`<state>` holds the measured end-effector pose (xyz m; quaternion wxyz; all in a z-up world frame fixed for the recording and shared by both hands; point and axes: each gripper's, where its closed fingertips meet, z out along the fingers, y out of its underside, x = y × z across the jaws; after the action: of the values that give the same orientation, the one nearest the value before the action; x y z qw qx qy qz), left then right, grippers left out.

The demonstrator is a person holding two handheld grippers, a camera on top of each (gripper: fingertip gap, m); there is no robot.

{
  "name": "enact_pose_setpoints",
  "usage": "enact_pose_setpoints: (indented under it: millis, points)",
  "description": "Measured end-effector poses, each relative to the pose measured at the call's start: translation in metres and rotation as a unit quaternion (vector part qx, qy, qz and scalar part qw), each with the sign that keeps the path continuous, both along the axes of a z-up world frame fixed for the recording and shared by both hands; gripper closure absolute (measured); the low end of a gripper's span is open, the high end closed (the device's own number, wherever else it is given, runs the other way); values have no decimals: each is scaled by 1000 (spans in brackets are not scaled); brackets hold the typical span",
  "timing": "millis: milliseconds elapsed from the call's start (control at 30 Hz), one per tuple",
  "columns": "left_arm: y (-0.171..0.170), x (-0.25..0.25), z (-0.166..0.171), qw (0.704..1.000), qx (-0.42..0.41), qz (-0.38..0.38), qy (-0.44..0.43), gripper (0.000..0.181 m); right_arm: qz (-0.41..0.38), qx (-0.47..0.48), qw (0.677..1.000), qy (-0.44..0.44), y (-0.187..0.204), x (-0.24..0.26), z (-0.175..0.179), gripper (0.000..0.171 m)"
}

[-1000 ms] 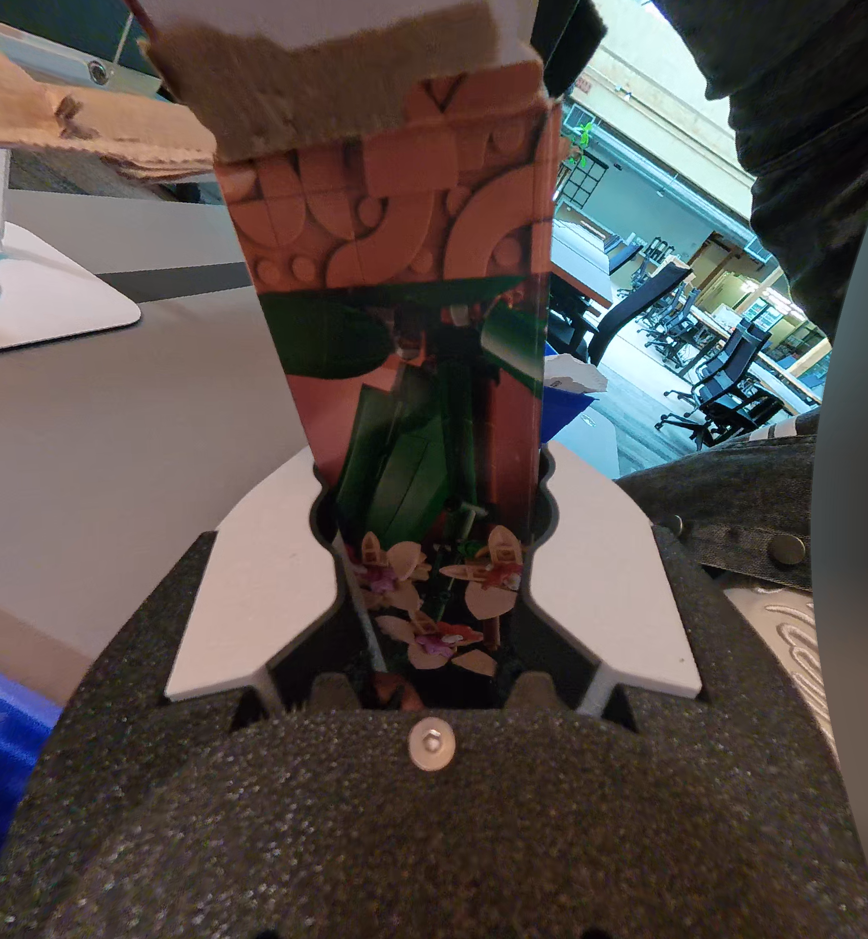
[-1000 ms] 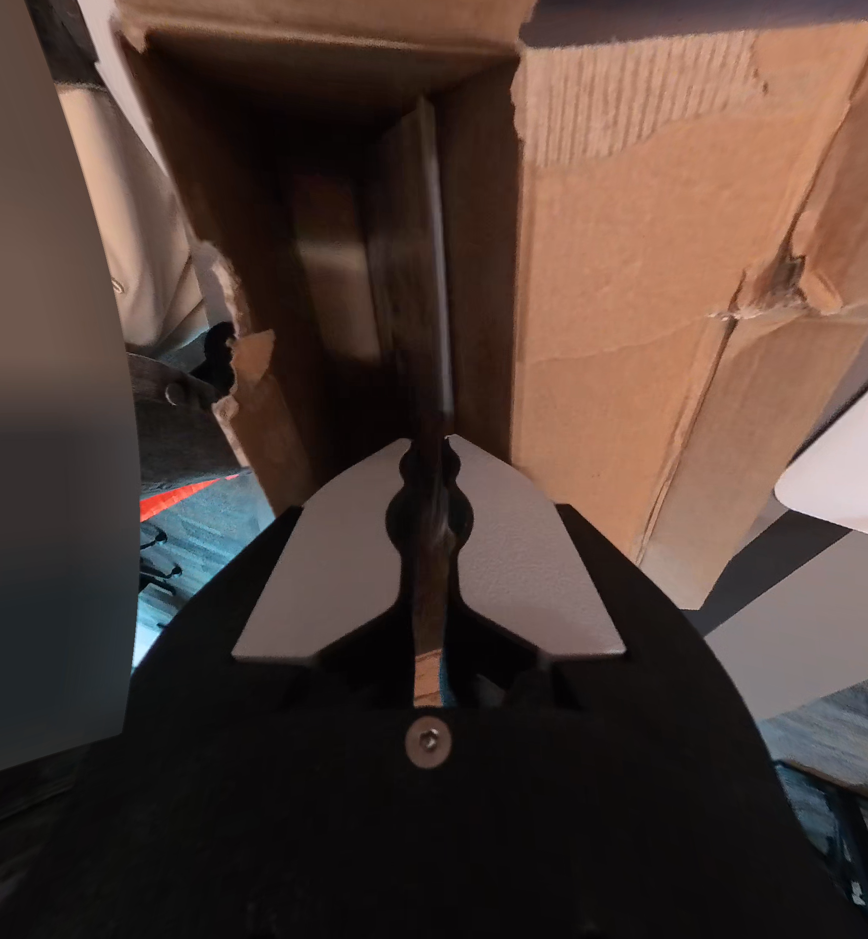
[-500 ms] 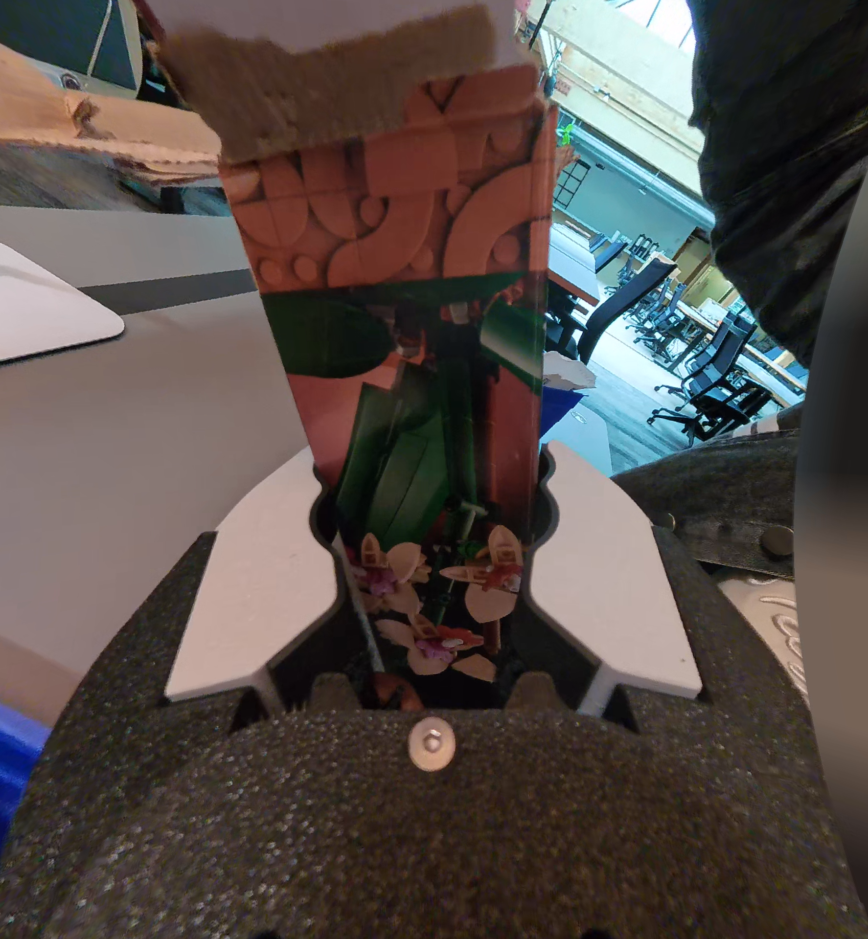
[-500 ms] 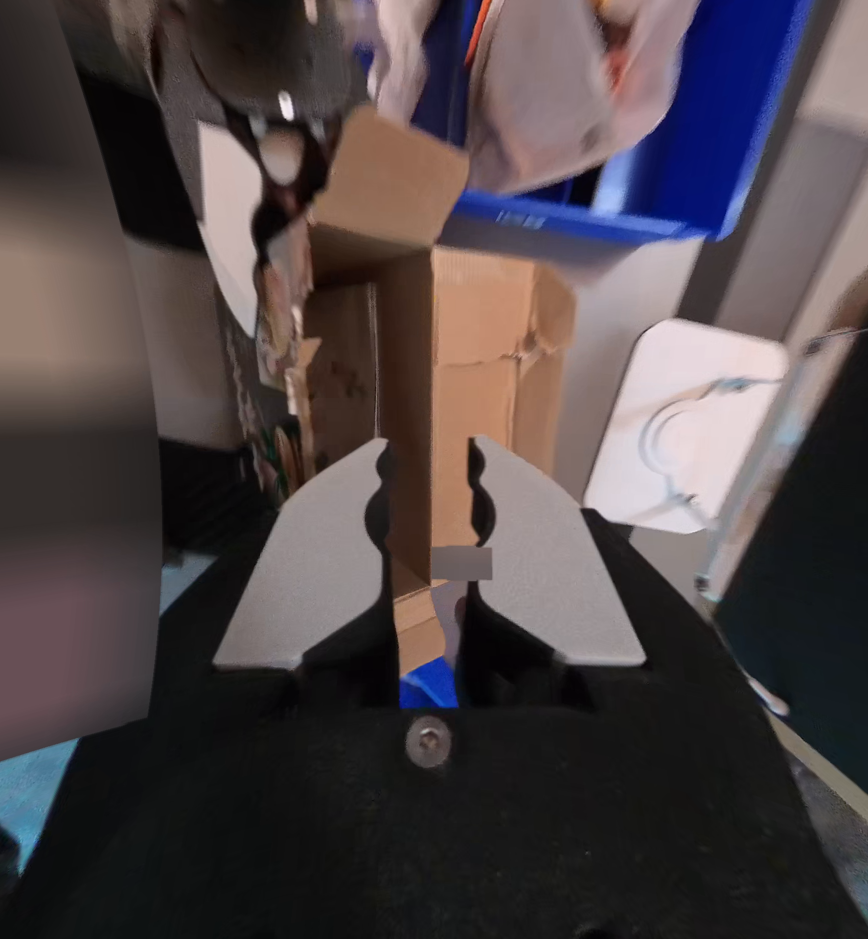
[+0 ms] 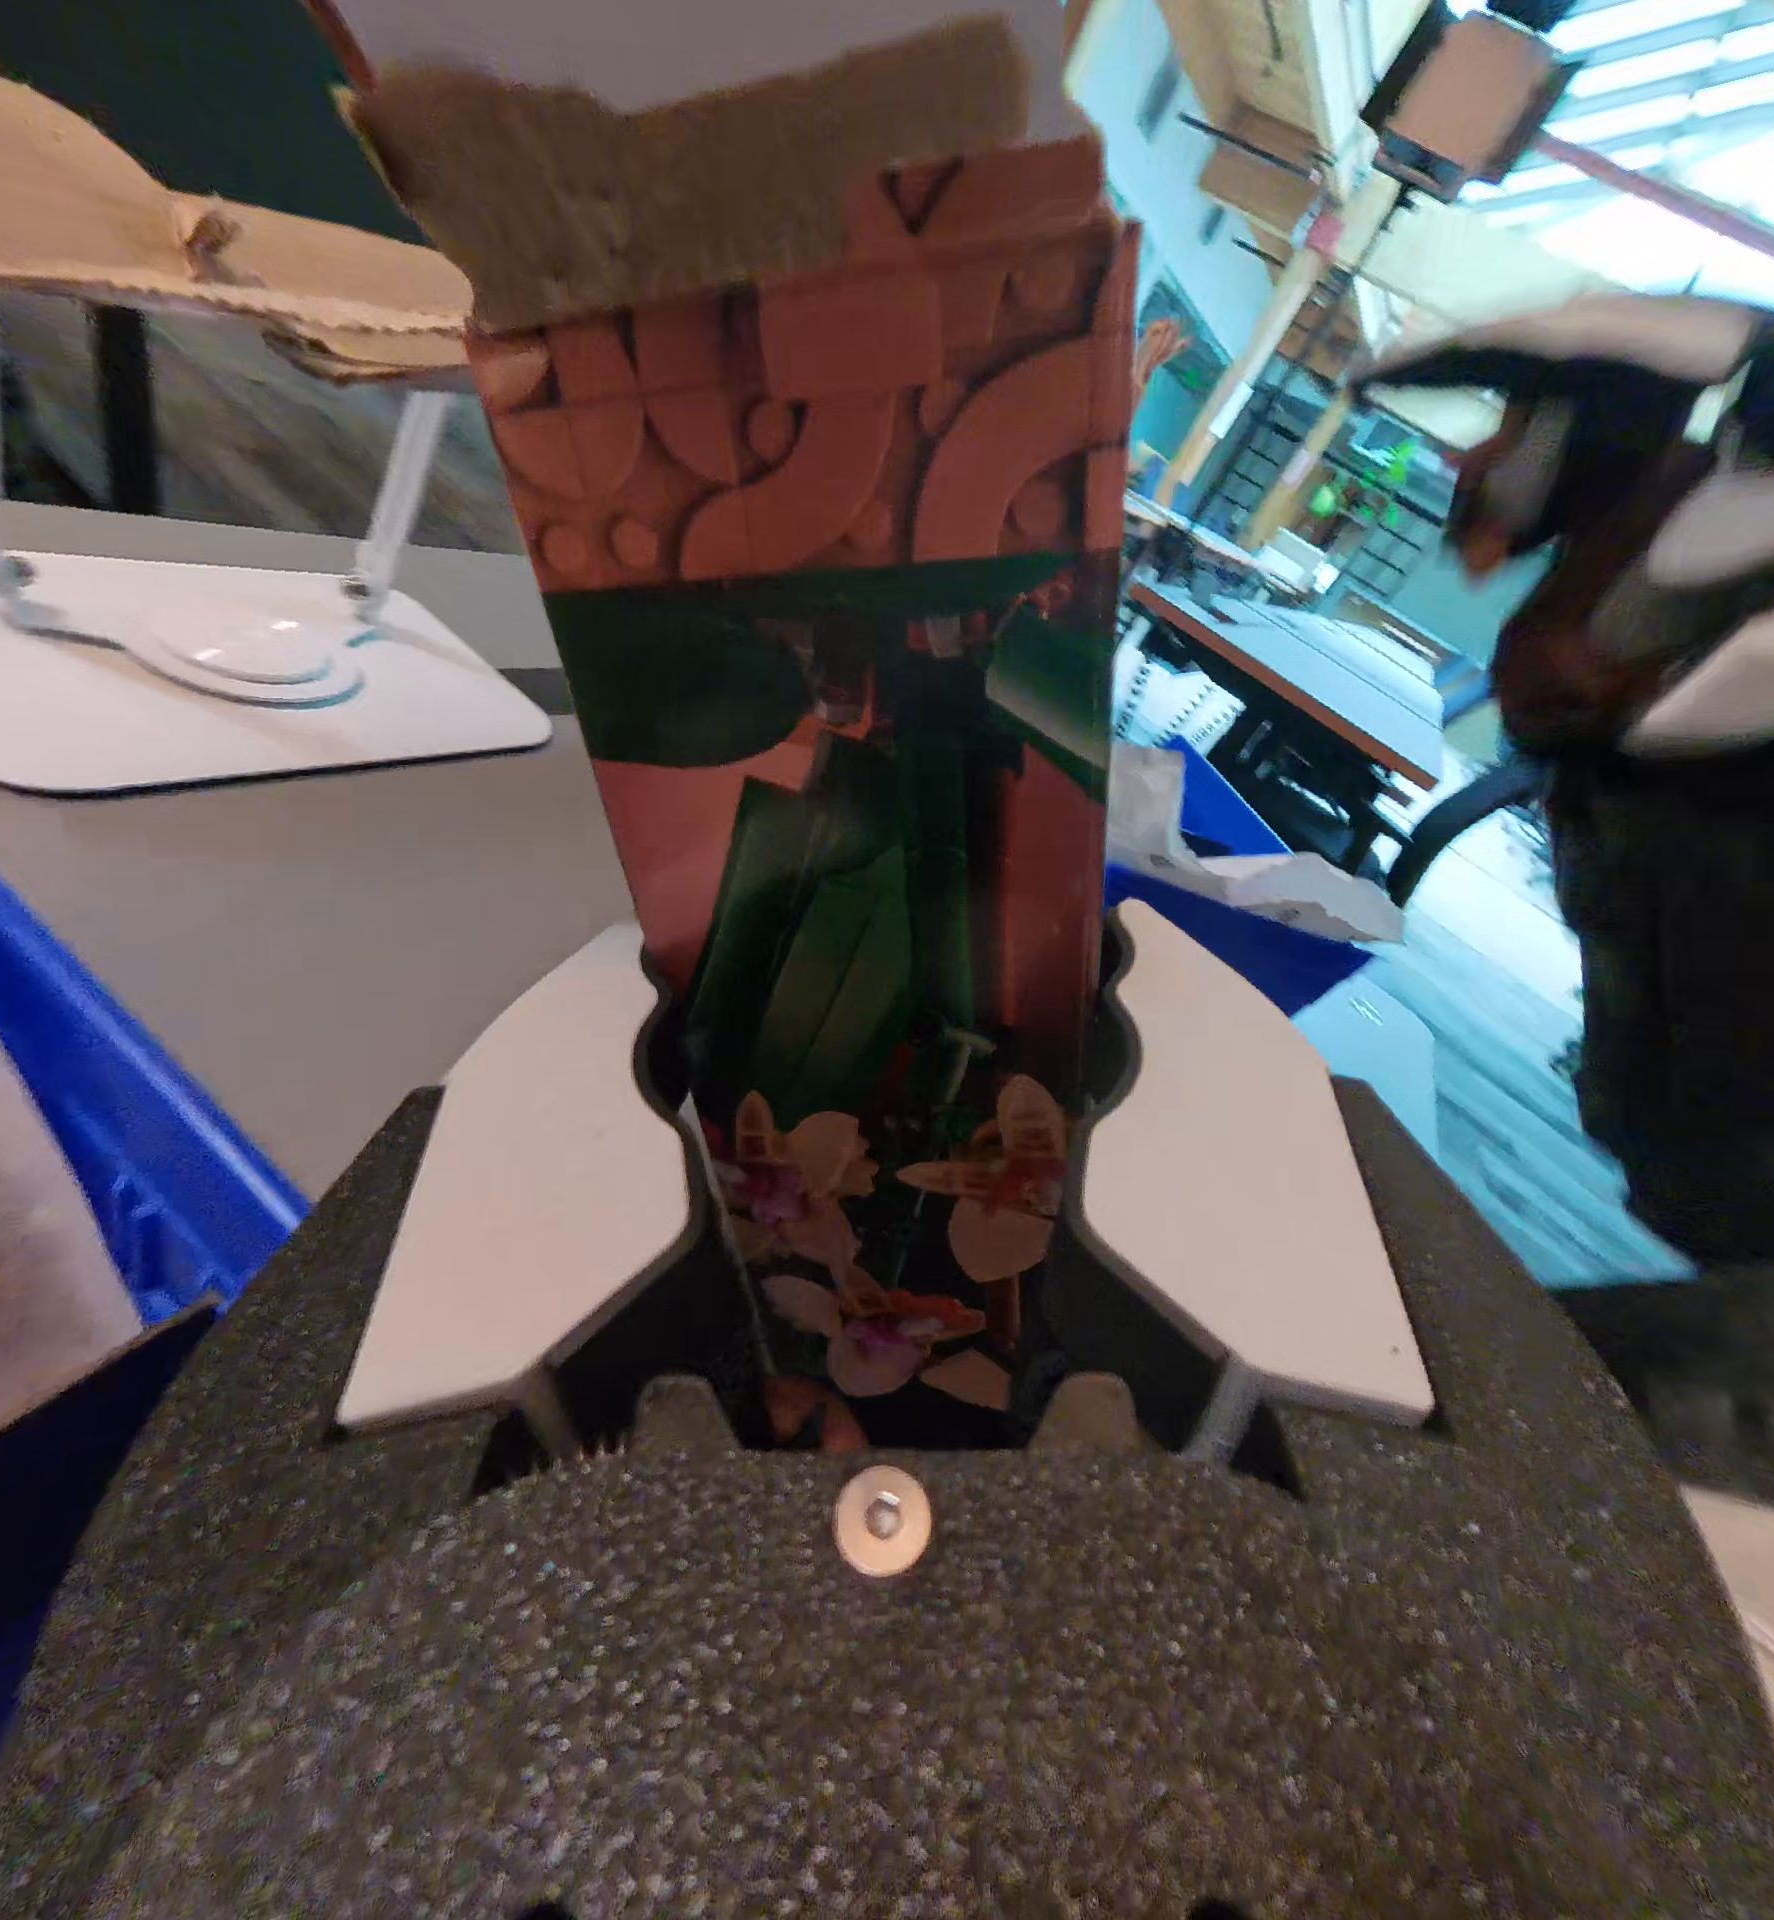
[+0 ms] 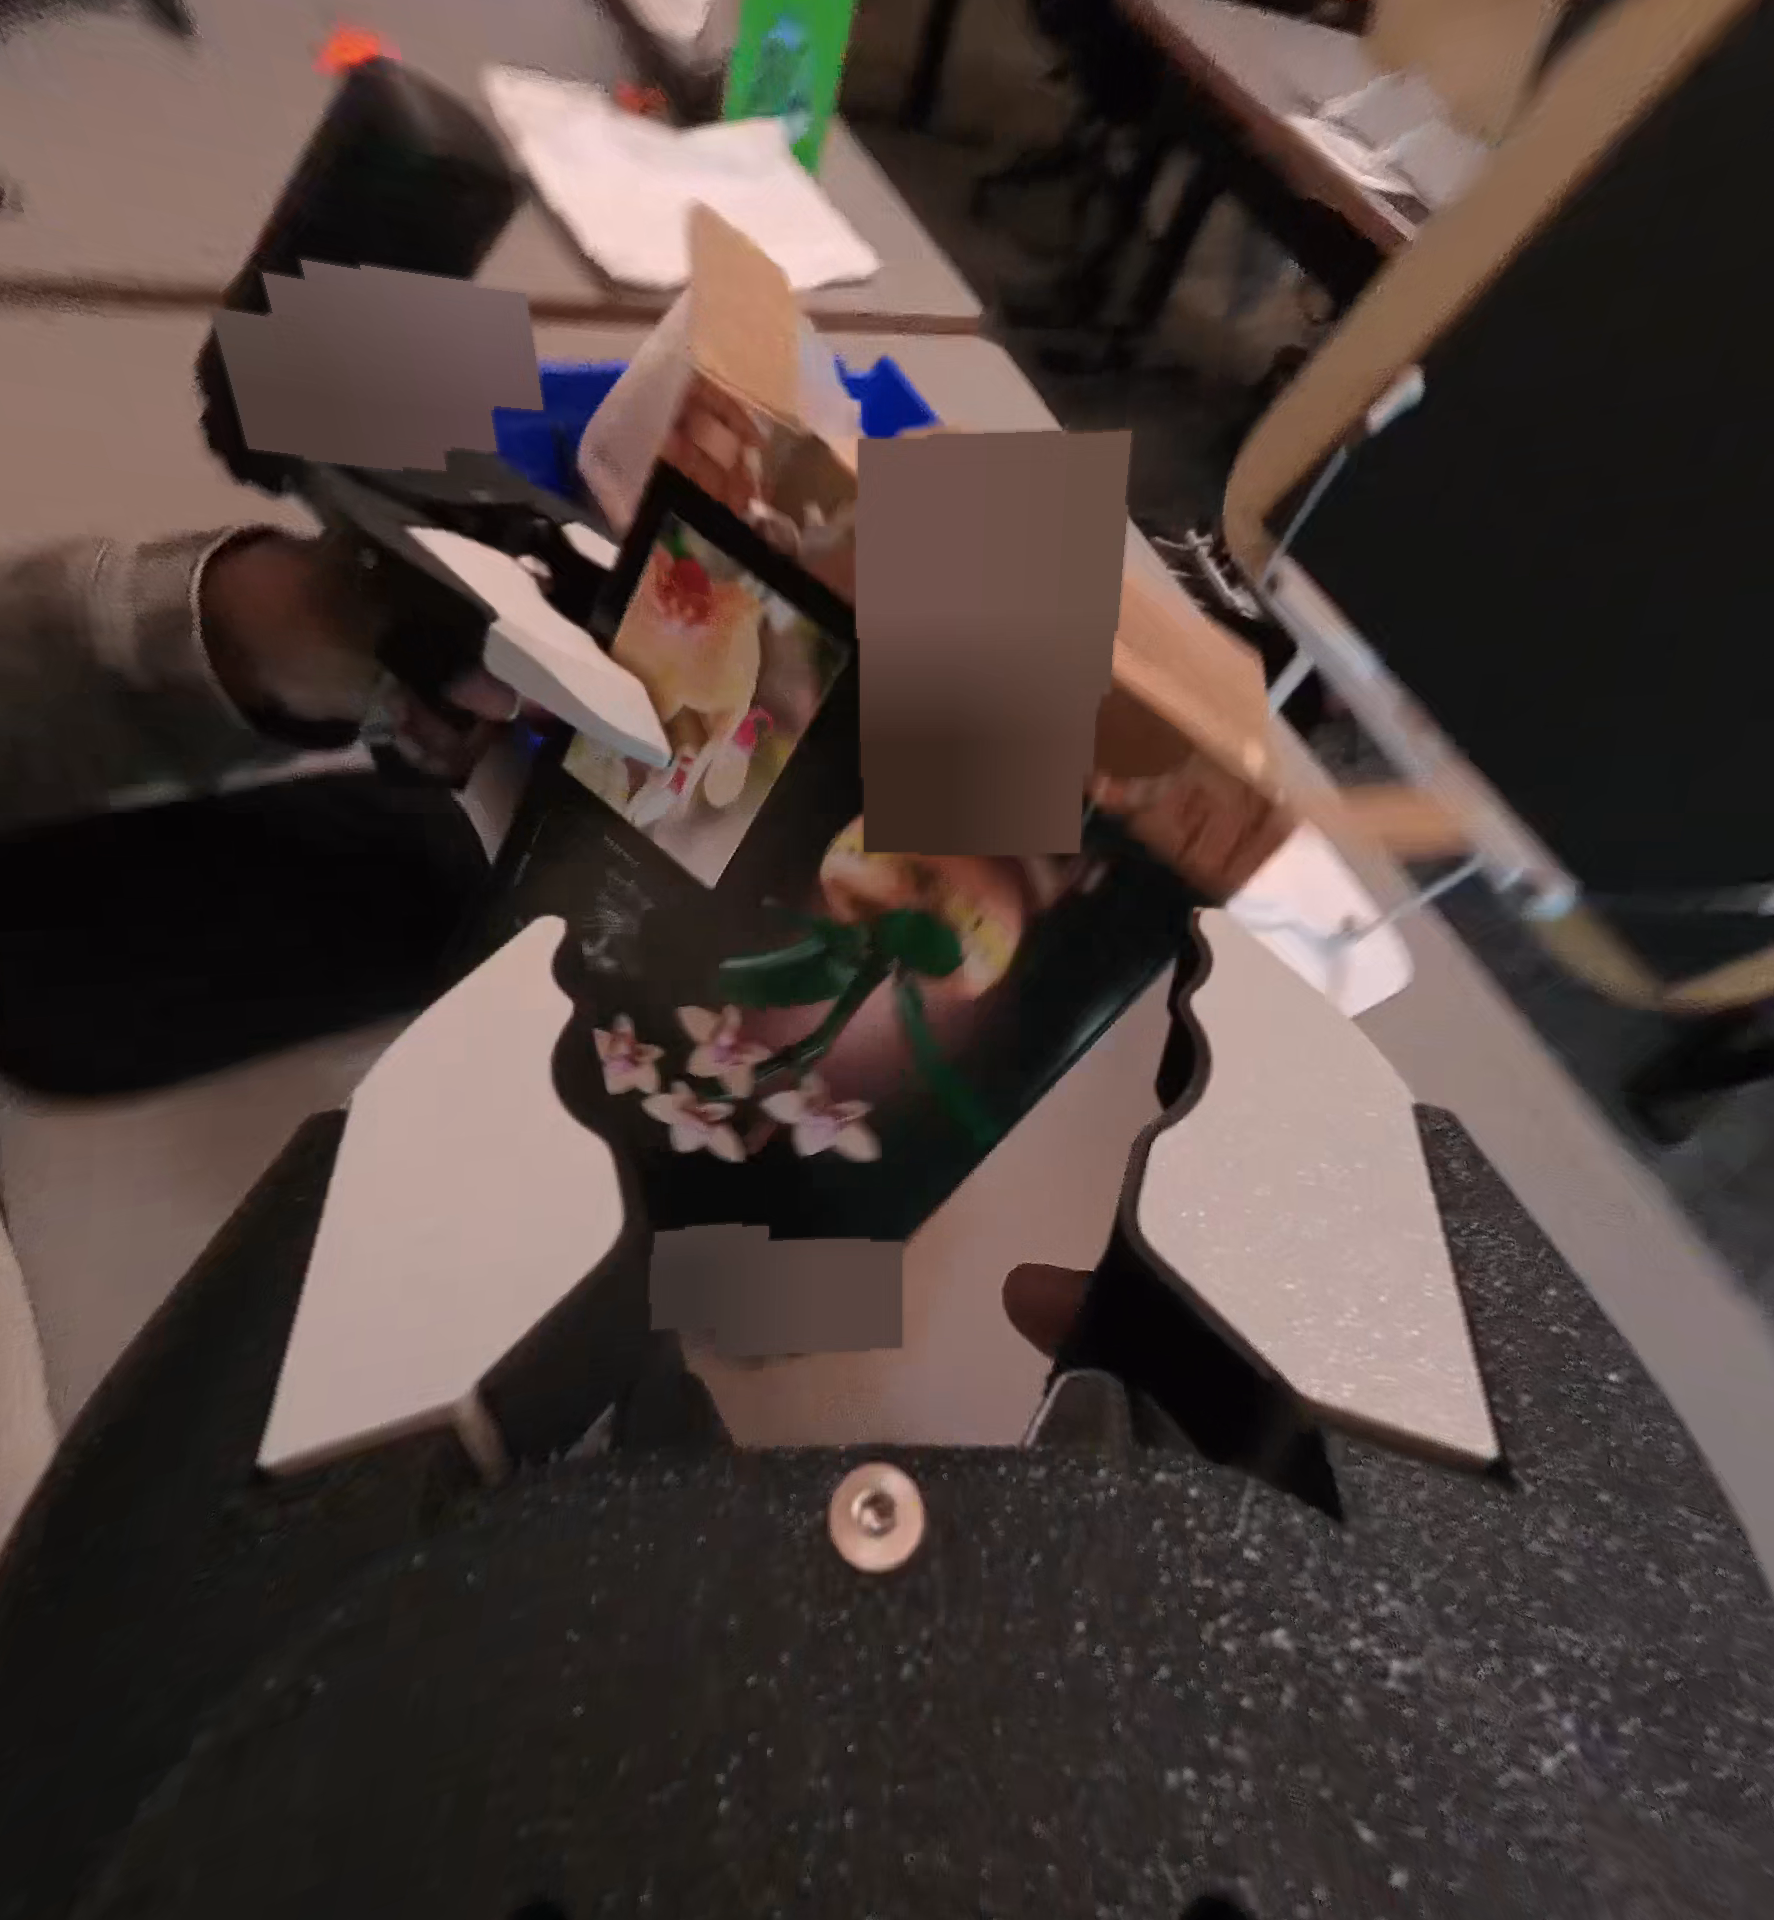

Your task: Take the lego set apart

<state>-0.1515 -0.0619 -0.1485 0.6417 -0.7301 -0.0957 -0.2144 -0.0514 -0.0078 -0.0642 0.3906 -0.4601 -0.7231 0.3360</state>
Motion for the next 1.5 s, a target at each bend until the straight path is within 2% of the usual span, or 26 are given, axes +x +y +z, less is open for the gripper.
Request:
enact_pose_setpoints:
  millis: [100,267,467,600,767,833,967,1133,1367,1500]
  points:
    - [-2,-6,3,997,10,68,22,105,-40,-115,992,35,-9,3,-47,67]
    - [-5,2,11,986,8,139,94,105,-71,-148,984,72,-38,-6,-87,80]
    - [-8,19,13,981,10,181,73,105,-37,-59,995,74,-74,-28,-91,88]
    - [-10,43,17,976,13,192,103,105,-26,-63,994,88,-75,-23,-89,94]
    - [-7,84,20,977,12,149,152,109,-8,-68,993,91,-69,-1,-96,76]
    - [-5,99,19,978,11,130,165,108,7,-72,993,96,-64,8,-98,75]
    - [-2,119,21,986,19,94,137,107,62,-83,990,91,-53,21,-99,73]
    - [5,147,19,984,40,64,162,109,126,-110,985,40,-36,33,-98,71]
    - [20,166,21,988,68,5,139,111,101,-130,985,52,-20,29,-97,67]
    - [14,166,20,984,78,-26,160,110,53,-153,981,106,-16,29,-82,69]
